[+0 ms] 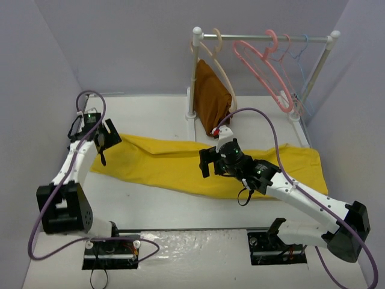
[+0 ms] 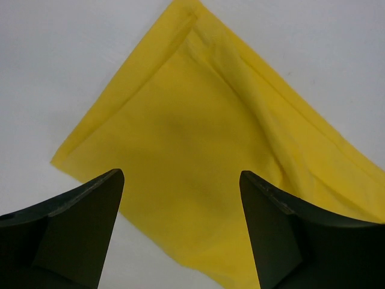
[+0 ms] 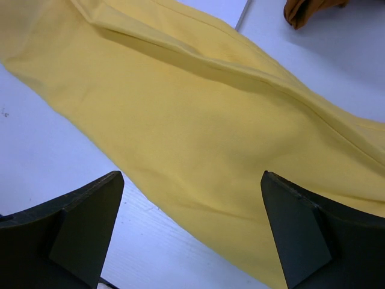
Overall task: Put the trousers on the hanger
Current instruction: Fold the trousers at the center of the board.
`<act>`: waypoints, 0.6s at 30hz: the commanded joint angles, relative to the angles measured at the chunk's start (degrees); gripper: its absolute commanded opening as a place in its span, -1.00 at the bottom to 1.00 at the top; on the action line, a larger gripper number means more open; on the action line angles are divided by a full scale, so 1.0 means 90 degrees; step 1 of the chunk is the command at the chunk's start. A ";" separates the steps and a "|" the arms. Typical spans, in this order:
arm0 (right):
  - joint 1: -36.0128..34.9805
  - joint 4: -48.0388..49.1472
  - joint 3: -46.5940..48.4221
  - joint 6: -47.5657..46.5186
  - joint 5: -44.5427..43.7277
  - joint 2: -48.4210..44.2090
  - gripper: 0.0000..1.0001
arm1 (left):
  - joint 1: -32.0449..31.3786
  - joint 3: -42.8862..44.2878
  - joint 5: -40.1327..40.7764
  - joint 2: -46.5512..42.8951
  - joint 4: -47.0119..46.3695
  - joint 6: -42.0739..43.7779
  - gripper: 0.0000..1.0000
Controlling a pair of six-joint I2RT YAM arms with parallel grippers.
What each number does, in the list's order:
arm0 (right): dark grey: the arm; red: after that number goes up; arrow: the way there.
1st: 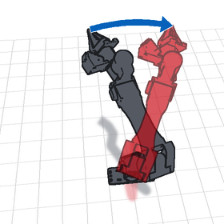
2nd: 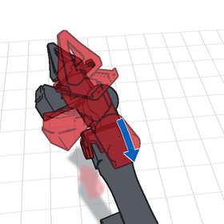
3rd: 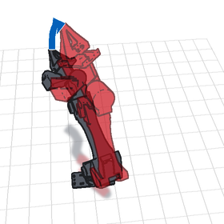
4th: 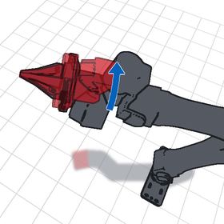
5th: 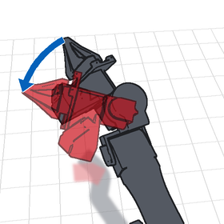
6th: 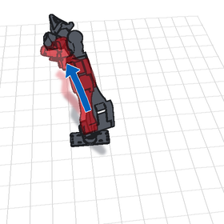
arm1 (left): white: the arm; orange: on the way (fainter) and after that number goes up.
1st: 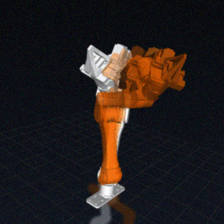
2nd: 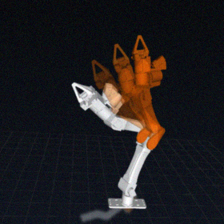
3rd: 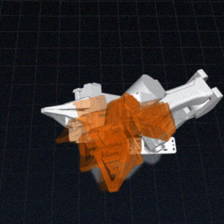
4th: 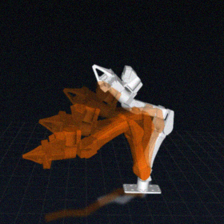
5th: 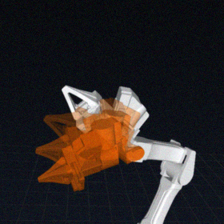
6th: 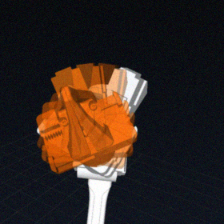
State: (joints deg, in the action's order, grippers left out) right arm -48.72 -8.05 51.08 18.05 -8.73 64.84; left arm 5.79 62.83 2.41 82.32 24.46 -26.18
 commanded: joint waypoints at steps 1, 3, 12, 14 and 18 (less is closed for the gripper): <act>0.0070 0.0017 0.0035 -0.0284 -0.0042 -0.0589 0.92 | 0.0383 0.1077 -0.0627 0.1116 -0.0833 0.0166 0.43; 0.0081 0.0016 0.0007 -0.0325 0.0034 -0.0621 0.92 | 0.0521 0.1407 -0.1055 0.1510 -0.1088 0.0243 0.37; 0.0101 0.0035 -0.0138 -0.0307 0.0372 -0.0023 0.91 | 0.0676 0.2536 -0.1488 0.2920 -0.1108 0.0447 0.32; 0.0101 0.0042 -0.0173 -0.0297 0.0384 0.0080 0.91 | 0.0668 0.2721 -0.1542 0.3179 -0.0952 0.0457 0.29; 0.0105 0.0053 -0.0172 -0.0283 0.0394 0.0232 0.91 | 0.0650 0.2882 -0.1594 0.3439 -0.0745 0.0391 0.13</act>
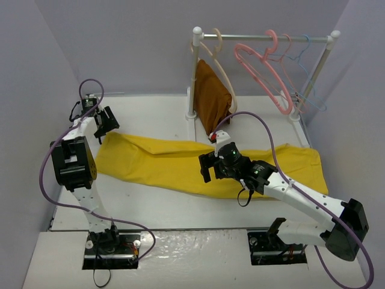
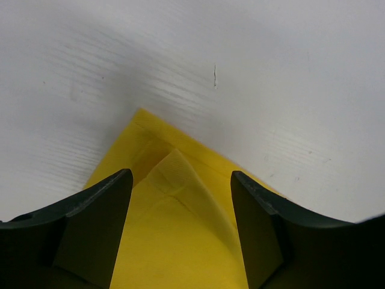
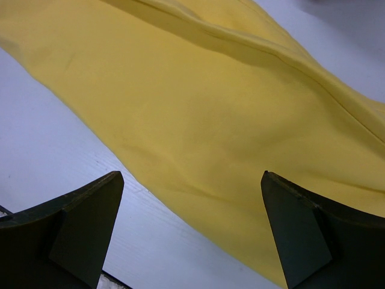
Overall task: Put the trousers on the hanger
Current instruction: Fold the trousers at the center of the board.
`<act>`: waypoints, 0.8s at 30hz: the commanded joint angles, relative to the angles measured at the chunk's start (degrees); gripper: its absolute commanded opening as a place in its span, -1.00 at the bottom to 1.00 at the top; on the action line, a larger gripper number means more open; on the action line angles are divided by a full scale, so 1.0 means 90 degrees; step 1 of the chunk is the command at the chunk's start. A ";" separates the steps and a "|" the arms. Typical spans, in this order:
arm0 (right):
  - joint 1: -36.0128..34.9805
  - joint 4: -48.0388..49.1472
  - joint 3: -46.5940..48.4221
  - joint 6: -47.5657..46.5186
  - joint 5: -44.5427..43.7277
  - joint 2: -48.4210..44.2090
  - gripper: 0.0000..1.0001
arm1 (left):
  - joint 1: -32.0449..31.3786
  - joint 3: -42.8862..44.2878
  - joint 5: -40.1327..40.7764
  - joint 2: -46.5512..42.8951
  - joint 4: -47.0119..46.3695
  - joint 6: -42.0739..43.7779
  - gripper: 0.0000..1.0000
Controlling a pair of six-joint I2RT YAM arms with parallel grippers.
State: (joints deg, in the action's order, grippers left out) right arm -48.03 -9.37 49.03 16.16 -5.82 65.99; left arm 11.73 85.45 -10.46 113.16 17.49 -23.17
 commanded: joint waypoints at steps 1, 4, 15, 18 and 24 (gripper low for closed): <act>0.0034 0.0211 0.0051 -0.0067 0.0071 0.0129 0.90 | -0.0005 0.0338 -0.0175 0.0014 0.0029 0.0045 0.11; 0.0034 0.0299 0.0021 -0.0038 0.0101 0.0158 0.90 | -0.0005 0.0193 -0.0118 -0.0004 -0.0068 0.0016 0.09; 0.0034 0.0377 -0.0091 0.0068 0.0162 0.0301 0.90 | -0.0024 0.0309 -0.0169 0.0248 0.0006 0.0016 -0.61; 0.0026 0.0377 -0.0106 0.0091 0.0130 0.0290 0.90 | -0.0024 0.0328 -0.0157 0.0154 -0.0008 0.0053 -1.00; 0.0034 0.0367 -0.0127 0.0138 0.0097 0.0174 0.90 | -0.0033 0.0995 0.0462 -0.0199 0.0891 0.0125 -1.00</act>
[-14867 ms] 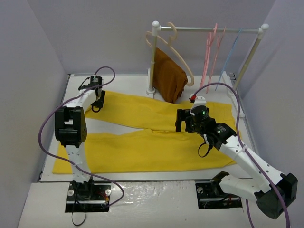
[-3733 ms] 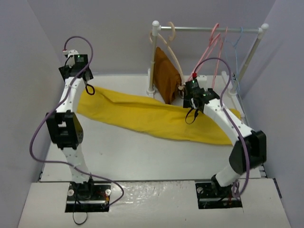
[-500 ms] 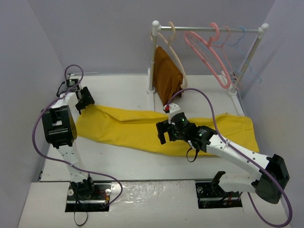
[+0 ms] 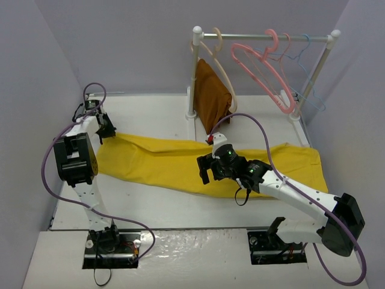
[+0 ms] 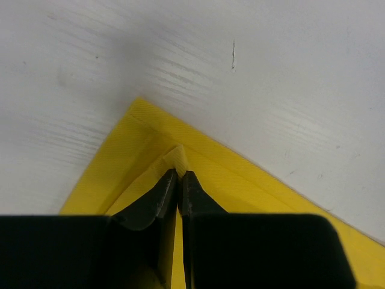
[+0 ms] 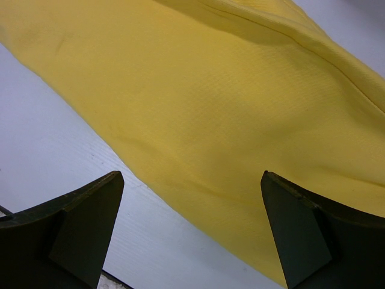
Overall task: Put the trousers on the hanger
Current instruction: Fold the trousers at the center of the board.
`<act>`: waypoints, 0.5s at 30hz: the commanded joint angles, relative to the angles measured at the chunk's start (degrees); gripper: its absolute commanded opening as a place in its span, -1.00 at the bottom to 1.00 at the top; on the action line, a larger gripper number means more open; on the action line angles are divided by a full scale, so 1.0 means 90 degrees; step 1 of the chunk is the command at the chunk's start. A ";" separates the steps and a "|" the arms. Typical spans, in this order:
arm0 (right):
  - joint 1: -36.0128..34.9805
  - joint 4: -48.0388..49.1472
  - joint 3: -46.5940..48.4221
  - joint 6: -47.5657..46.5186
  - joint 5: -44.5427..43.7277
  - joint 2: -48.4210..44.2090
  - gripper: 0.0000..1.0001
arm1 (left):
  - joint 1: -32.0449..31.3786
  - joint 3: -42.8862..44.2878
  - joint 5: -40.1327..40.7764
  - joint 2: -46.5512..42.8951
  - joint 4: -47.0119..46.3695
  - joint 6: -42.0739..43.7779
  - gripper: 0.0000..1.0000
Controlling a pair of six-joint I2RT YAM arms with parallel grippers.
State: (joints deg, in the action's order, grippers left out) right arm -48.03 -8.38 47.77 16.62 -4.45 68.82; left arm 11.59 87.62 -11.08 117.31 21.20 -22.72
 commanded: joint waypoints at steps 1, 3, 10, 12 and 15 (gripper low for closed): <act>0.0034 0.0258 -0.0001 0.0094 -0.0085 -0.0168 0.90 | -0.0011 0.0948 0.0825 -0.0739 0.0922 0.0003 -1.00; 0.0034 0.0251 -0.0027 0.0109 -0.0120 -0.0223 0.90 | -0.0009 0.1433 0.1511 -0.0813 0.1415 -0.0098 -1.00; 0.0034 0.0258 -0.0150 0.0148 -0.0227 -0.0270 0.90 | -0.0009 0.2125 0.2766 -0.0588 0.2221 -0.0496 -1.00; 0.0034 0.0258 -0.0193 0.0181 -0.0282 -0.0294 0.90 | -0.0003 0.2261 0.2836 -0.0314 0.2326 -0.0582 -1.00; 0.0034 0.0251 -0.0281 0.0252 -0.0358 -0.0328 0.90 | 0.0001 0.2534 0.2846 0.0217 0.2371 -0.0652 -0.82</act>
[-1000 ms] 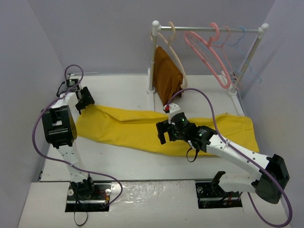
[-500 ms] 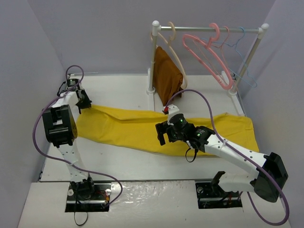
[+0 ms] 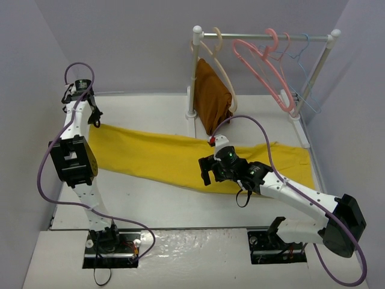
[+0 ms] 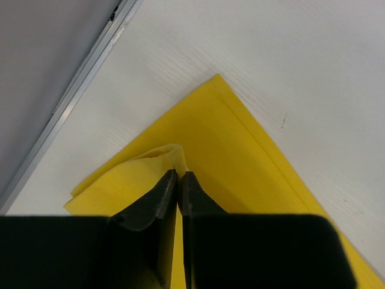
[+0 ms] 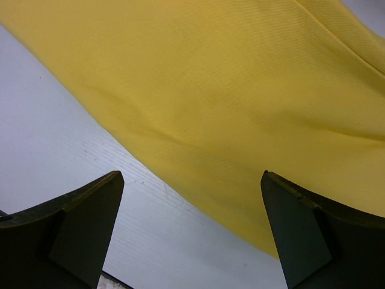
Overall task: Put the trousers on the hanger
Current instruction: Fold the trousers at the center of the board.
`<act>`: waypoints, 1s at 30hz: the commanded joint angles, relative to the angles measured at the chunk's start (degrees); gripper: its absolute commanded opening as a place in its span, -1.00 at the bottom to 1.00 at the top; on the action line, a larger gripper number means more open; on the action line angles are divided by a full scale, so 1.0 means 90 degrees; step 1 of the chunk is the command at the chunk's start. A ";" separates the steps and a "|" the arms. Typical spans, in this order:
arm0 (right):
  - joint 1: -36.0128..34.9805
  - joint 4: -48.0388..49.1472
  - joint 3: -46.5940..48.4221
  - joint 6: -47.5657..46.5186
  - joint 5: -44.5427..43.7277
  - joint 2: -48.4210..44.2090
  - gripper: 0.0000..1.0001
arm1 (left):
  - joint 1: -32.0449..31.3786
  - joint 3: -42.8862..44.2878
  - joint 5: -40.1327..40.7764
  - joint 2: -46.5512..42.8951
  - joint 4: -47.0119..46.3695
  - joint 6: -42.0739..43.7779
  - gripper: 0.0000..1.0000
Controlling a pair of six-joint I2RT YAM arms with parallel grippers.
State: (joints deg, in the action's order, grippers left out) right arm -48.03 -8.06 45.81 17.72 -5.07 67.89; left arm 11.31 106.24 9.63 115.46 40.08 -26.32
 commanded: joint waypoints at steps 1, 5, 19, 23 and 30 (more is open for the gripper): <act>0.0034 0.0216 -0.0097 0.0157 -0.0327 -0.0246 0.90 | 0.0029 0.0572 0.0574 0.0599 0.0256 -0.0269 -0.71; 0.0034 0.0164 -0.0207 0.0256 -0.0403 -0.0335 0.90 | 0.0023 0.1073 0.0805 0.0978 0.0079 -0.0221 -0.24; 0.1092 -0.0208 -0.0480 0.1261 -0.0916 -0.0583 0.86 | -0.1182 -0.1810 0.0496 -0.2173 -0.1441 -0.0225 0.29; 0.1167 -0.0162 -0.0581 0.1381 -0.0759 -0.0079 0.85 | -0.1699 -0.3535 0.0244 -0.2595 -0.1861 -0.0727 0.29; 0.1111 0.0275 -0.1143 0.1781 -0.0358 0.0739 0.84 | -0.1594 -0.4765 0.0160 -0.2181 -0.1811 -0.1162 0.29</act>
State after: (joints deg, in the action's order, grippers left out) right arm -37.51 -8.59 38.39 30.15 -9.65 72.61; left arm -5.23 65.49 10.33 94.43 23.92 -32.93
